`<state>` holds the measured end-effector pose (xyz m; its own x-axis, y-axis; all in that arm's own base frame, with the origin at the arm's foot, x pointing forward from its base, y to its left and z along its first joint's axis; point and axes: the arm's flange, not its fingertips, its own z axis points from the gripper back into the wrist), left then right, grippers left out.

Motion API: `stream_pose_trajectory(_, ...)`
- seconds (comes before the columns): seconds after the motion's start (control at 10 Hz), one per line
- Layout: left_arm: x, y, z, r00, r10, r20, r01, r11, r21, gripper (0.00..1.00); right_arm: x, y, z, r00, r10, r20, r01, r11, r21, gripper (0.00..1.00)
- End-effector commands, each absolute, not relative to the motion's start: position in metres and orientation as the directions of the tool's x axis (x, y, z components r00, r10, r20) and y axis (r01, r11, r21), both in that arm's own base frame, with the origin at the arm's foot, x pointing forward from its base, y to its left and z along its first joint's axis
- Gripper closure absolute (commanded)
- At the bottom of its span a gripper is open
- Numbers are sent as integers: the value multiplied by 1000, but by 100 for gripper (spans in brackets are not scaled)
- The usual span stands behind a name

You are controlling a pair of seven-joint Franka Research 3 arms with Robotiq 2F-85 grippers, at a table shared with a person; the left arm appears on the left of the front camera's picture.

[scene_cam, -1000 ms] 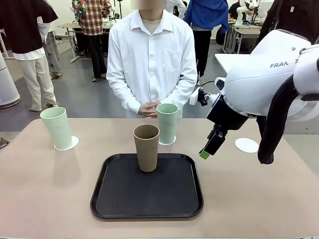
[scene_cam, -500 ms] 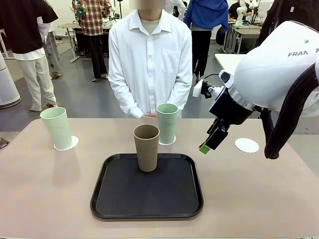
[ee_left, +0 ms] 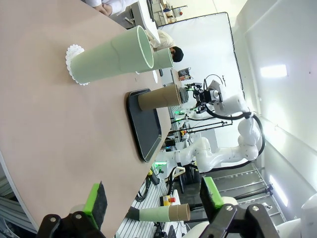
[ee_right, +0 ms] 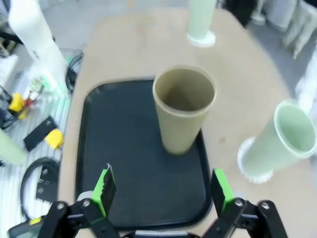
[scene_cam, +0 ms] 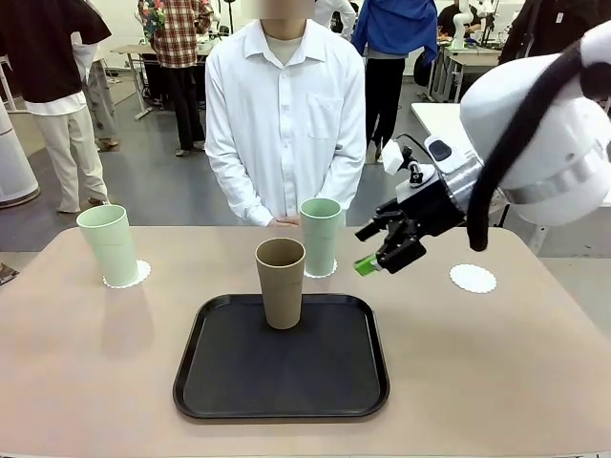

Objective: Place coasters on the table and set cups on them.
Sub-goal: Take one Reusable plastic cup from the Flat Tray and place it on a coaster set by the human.

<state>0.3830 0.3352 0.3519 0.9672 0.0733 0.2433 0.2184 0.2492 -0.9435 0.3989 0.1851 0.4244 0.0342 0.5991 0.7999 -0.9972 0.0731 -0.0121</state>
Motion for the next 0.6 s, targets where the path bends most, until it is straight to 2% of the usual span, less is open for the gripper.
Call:
stream_pose_trajectory(0.0,382,336,354,969,77,236,209,259,-943,0,427,188,385,-44,486,873,-999,-25,-37,0)
stream_pose_trajectory(0.1,382,336,354,969,77,236,209,259,-943,0,431,188,376,-48,435,899,-999,-20,-44,0)
stream_pose_trajectory(0.3,382,336,354,969,77,236,209,259,-943,0,437,187,354,40,376,926,-998,64,18,0)
stream_pose_trajectory(0.5,382,336,354,969,77,236,209,259,-943,0,433,185,335,83,345,935,-996,72,62,0)
